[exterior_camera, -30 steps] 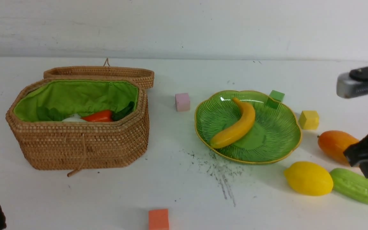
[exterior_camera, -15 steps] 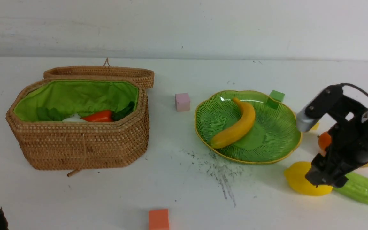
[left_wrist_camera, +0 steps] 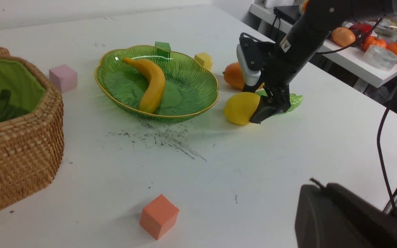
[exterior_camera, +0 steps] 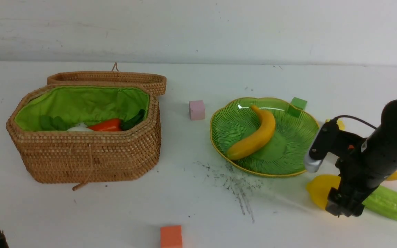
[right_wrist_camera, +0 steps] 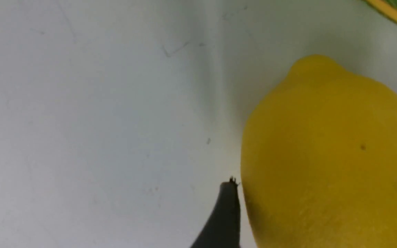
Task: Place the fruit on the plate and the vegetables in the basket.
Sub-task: Use the right arm to grab a lemon and put it into the right plate
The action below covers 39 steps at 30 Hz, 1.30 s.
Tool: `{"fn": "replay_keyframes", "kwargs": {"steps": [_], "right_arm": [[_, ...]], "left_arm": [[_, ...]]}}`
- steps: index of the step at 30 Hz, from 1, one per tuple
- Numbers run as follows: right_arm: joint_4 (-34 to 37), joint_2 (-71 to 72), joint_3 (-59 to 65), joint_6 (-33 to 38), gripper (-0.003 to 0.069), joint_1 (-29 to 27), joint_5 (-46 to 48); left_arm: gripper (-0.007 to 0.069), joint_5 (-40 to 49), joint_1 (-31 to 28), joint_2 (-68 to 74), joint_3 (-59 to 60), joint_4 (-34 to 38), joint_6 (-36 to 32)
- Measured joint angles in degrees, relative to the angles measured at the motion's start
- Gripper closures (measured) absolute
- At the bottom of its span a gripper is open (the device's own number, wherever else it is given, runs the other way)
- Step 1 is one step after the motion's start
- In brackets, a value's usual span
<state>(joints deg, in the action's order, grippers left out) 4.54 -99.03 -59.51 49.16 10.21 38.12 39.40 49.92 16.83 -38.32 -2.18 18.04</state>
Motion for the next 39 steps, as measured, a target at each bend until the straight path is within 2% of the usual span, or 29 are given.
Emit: {"fn": "replay_keyframes", "kwargs": {"steps": [8,14,19,24,28,31,34,35,38,39], "right_arm": [[1.69,-3.54,0.0,0.37,0.0023,0.0,-1.42],[2.19,-3.81,0.0,0.44,0.0092,0.0,-1.3],[2.51,-3.81,-0.06,0.38,0.0092,0.0,-0.61],[6.44,-1.46,-0.06,0.34,0.0092,0.0,3.88],[10.62,3.19,-0.06,-0.52,0.0092,0.0,9.85],[15.59,7.97,-0.06,-3.79,0.0092,0.0,12.66],[23.35,11.09,-0.06,-6.88,0.0092,0.0,7.11],[23.96,11.38,-0.06,-7.27,0.0092,0.0,5.54],[36.0,11.19,-0.06,-9.15,0.0092,0.0,-9.84],[37.31,10.92,-0.06,-9.15,0.0092,0.0,-11.47]], "left_arm": [[0.0618,0.0,0.0,0.0,0.0,0.05,0.0],[0.0618,0.0,0.0,0.0,0.0,0.41,0.0],[0.0617,0.0,0.0,0.0,0.0,0.79,0.05],[0.0613,0.0,0.0,0.0,0.0,0.9,0.0],[0.061,-0.16,0.0,0.0,0.0,0.9,0.0],[0.0608,-1.45,0.0,0.0,0.0,0.9,0.0],[0.0606,-3.62,0.0,0.0,0.0,0.85,0.0],[0.0606,-3.86,0.0,0.0,0.0,0.85,0.0],[0.0605,-8.04,0.0,0.0,0.0,0.62,0.0],[0.0604,-8.47,0.0,0.0,0.0,0.62,0.0]]}}
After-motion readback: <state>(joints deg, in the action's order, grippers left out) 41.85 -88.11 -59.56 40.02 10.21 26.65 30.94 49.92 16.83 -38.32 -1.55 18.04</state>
